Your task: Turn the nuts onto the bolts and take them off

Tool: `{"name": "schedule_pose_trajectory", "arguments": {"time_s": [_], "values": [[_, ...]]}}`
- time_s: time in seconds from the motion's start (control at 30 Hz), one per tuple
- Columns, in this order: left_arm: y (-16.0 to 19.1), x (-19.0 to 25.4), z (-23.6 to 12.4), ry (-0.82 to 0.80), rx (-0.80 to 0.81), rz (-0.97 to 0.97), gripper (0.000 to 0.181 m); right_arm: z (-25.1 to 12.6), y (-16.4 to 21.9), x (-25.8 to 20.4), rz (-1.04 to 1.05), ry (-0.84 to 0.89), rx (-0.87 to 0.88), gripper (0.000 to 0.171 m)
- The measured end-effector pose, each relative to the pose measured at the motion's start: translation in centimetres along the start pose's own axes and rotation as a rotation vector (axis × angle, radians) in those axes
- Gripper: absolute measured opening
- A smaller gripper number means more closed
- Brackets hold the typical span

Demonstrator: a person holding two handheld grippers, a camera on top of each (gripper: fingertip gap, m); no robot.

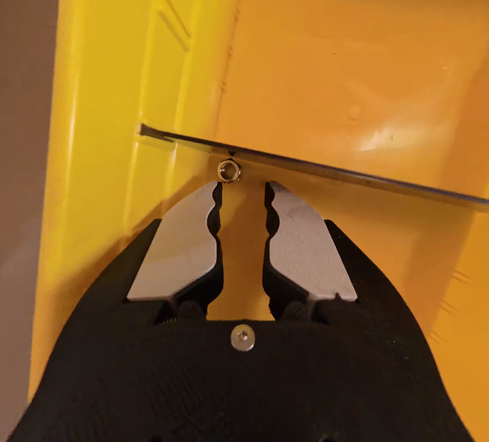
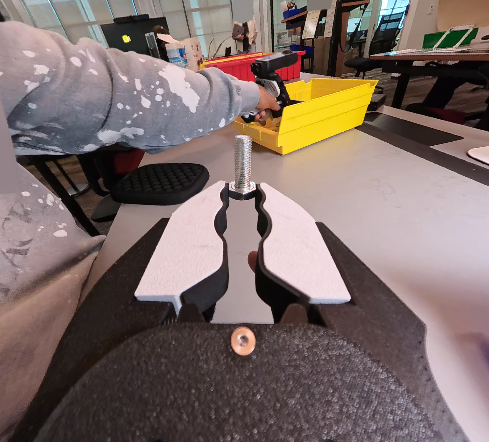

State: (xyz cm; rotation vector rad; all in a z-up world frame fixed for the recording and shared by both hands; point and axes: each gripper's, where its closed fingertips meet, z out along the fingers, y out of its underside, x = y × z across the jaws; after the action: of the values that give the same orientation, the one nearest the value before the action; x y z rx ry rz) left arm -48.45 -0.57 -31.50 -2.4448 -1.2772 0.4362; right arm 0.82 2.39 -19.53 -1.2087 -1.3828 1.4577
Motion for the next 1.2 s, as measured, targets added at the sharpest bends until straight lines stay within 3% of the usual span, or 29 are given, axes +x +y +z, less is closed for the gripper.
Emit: {"name": "schedule_pose_trajectory", "arguments": {"time_s": [0.27, 0.33, 0.63, 0.83, 0.97, 1.07, 1.2], "values": [[-1.0, -0.9, 1.1, 0.083, -0.009, -0.172, 0.022, -0.2, -0.2, 0.0, 0.042, -0.018, 0.012, 0.018], [-1.0, -1.2, 1.2, 0.079, -0.007, -0.155, 0.013, -0.2, -0.1, 0.1, 0.043, -0.017, 0.008, 0.018], [-0.3, 0.4, 0.5, 0.233, -0.05, -0.109, 0.011, -0.3, -0.3, 0.5, 0.038, -0.002, 0.018, 0.018], [0.5, 1.9, -1.1, 0.336, -0.072, -0.038, 0.011, -0.4, -0.4, 0.3, 0.029, -0.007, 0.022, 0.018], [1.6, 3.0, -1.8, 0.379, -0.119, 0.112, 0.011, -0.3, -0.4, 0.3, 0.026, -0.009, 0.02, 0.018], [2.5, 3.2, -1.6, 0.335, -0.131, 0.245, 0.011, -0.3, -0.3, 0.4, 0.025, -0.009, 0.015, 0.018], [2.6, 3.4, -1.8, 0.331, -0.125, 0.282, 0.018, -0.4, -0.2, 0.6, 0.027, -0.002, 0.015, 0.018]]}}
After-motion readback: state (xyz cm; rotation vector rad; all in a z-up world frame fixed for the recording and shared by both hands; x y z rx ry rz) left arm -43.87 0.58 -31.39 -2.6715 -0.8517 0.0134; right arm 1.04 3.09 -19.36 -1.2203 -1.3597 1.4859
